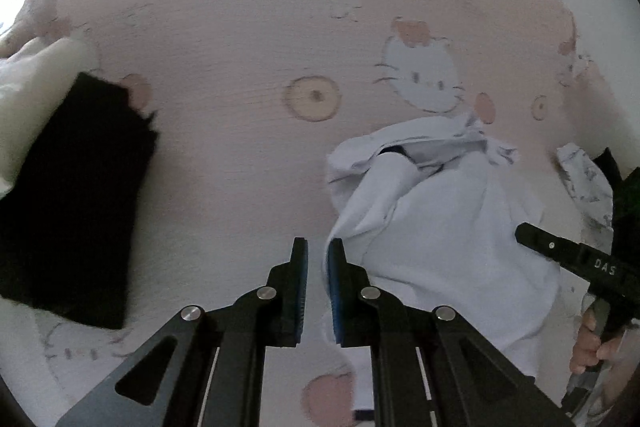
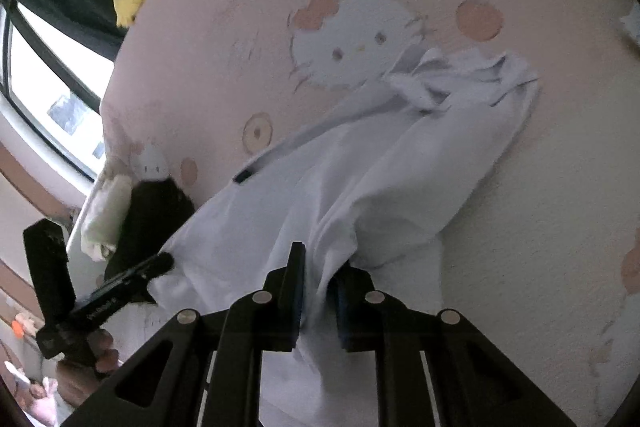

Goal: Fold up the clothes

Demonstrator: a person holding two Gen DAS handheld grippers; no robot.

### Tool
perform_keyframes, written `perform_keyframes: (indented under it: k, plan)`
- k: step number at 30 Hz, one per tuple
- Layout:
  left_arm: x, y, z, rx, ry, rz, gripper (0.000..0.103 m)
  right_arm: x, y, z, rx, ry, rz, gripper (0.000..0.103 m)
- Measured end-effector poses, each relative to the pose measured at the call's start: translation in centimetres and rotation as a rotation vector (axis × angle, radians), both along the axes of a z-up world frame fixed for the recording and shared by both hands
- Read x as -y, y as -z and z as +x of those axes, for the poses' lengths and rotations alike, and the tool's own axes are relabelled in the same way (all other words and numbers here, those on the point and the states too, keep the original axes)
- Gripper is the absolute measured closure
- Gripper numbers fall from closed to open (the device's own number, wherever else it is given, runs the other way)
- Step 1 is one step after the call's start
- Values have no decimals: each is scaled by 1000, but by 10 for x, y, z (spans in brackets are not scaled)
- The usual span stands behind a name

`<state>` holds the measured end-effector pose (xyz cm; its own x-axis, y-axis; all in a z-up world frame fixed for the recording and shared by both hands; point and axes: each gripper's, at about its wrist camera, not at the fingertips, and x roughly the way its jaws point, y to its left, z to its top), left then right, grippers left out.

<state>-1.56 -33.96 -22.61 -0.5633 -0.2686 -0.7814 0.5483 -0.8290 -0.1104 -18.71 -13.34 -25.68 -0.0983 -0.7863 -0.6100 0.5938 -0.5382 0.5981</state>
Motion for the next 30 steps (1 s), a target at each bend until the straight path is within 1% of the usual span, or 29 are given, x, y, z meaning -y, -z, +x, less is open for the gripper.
perform_keyframes:
  k: [2,4,5,7,9,10,11,14,15,16,17,18,19,20,21,22,24,26,30]
  plan:
    - [8,-2,6,16,-21,-13,95,12,2,4,12,-23,4,91]
    - [16,-4,14,40,-46,-35,95,29,6,11,39,-73,9,91]
    - [20,-4,17,53,-56,-43,95,36,7,16,39,-90,13,91]
    - [28,-3,21,76,-66,-27,95,44,8,21,35,-106,22,91]
    - [33,-1,23,73,-73,11,95,43,8,23,31,-103,29,91]
    - [35,0,24,57,-77,35,95,43,8,23,29,-101,33,91]
    - [37,1,24,39,-78,61,94,43,8,24,27,-100,37,88]
    - [42,2,21,-25,-69,188,94,43,9,26,22,-95,48,87]
    - [43,3,20,-45,-67,231,93,42,9,27,20,-93,51,77]
    - [43,3,18,-60,-69,265,90,42,9,27,18,-91,55,69]
    - [44,3,16,-75,-70,299,85,42,9,28,16,-90,59,57]
    - [43,3,14,-87,-72,328,79,42,9,29,14,-88,63,51]
    - [41,3,14,-86,-74,340,60,37,6,27,13,-84,63,50]
    - [38,3,13,-85,-78,349,38,32,4,25,17,-80,62,48]
    - [36,4,11,-85,-86,348,34,26,2,22,32,-78,51,46]
    - [34,6,9,-92,-90,345,33,20,1,19,49,-77,40,44]
    - [31,10,5,-79,-92,348,33,5,-1,12,75,-64,34,40]
    - [29,15,1,-60,-93,355,33,-5,-1,7,68,-53,56,40]
    - [28,22,-9,-61,-94,360,33,-24,2,0,52,-47,96,40]
